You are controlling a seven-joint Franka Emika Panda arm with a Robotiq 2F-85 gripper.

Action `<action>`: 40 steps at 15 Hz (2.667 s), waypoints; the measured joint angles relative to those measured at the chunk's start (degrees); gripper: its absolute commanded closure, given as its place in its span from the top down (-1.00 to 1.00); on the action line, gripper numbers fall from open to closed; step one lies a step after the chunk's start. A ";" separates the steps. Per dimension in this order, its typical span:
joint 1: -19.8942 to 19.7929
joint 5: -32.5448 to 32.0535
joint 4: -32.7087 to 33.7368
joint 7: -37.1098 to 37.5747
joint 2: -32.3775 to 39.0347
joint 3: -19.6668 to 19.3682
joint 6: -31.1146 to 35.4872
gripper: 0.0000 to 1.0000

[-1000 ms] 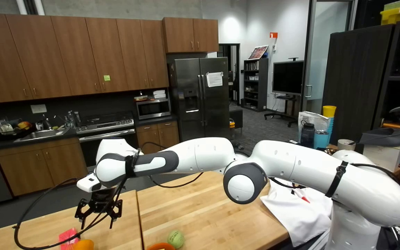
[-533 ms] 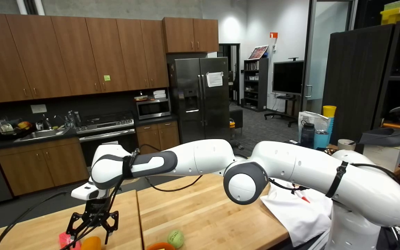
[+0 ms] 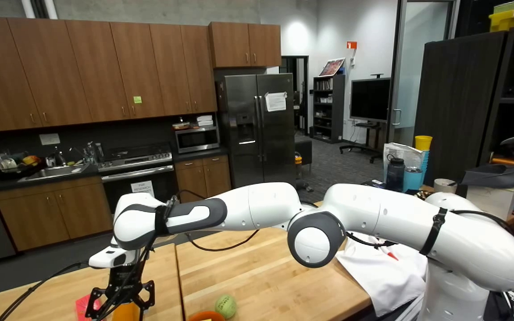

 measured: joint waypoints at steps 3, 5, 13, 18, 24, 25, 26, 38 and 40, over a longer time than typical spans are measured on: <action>0.23 -1.48 -0.33 -0.09 0.22 -1.36 0.18 1.00; 0.64 -2.86 0.28 -0.08 0.70 -3.40 -0.37 1.00; 0.81 -7.59 0.07 0.02 0.68 -7.79 2.46 0.03; 0.38 -7.76 0.50 0.80 0.33 -9.05 3.22 -0.50; -0.32 -7.76 0.28 2.98 -0.65 -9.80 2.35 -1.00; -0.46 -7.76 0.05 3.42 -0.80 -9.85 2.37 -1.00; -0.54 -7.76 0.34 3.75 -0.71 -9.95 1.84 -0.48; -0.08 -11.85 -0.04 8.80 -1.61 -13.80 -11.34 0.93; 0.36 -12.94 0.22 8.58 -1.35 -14.21 -11.99 1.00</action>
